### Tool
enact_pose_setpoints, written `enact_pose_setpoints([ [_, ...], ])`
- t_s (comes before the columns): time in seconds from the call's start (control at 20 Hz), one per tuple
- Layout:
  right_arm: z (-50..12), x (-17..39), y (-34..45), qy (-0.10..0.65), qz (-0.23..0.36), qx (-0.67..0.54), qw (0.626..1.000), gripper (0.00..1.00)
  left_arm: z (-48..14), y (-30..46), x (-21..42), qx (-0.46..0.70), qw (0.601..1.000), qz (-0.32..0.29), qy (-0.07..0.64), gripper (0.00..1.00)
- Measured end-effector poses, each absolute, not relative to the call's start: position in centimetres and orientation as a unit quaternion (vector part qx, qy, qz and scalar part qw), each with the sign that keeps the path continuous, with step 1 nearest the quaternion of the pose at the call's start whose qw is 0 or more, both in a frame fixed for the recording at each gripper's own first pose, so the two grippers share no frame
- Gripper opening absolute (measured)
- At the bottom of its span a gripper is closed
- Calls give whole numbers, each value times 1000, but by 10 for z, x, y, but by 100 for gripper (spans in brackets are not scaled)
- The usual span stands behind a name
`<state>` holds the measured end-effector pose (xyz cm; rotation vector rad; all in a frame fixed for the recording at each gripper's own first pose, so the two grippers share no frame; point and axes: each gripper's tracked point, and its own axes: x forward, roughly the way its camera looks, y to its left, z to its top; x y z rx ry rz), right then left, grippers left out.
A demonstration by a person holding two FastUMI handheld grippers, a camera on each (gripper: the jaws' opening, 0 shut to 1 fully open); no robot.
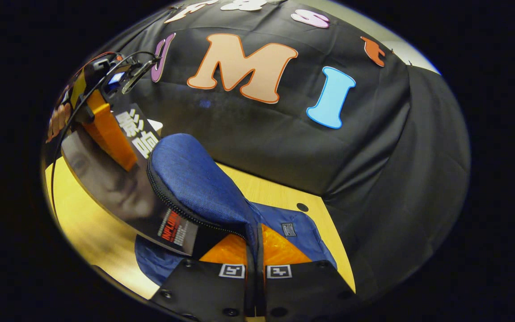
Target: Open the schoolbag, grab two books from the bookshelf and put them into the schoolbag.
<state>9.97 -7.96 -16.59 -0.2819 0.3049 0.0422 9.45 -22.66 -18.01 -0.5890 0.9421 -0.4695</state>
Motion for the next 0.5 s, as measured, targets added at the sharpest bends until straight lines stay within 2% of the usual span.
enact_pose_setpoints([
  [0.1,-164,100,-78,146,25,-134,980,1,-191,-236,97,-292,819,-227,439,38],
  [0.15,-162,100,-76,143,29,-132,980,5,-196,-241,98,-300,816,-230,438,38],
  [0.5,-163,95,-65,117,56,-137,982,1,-221,-273,96,-333,798,-255,433,36],
])
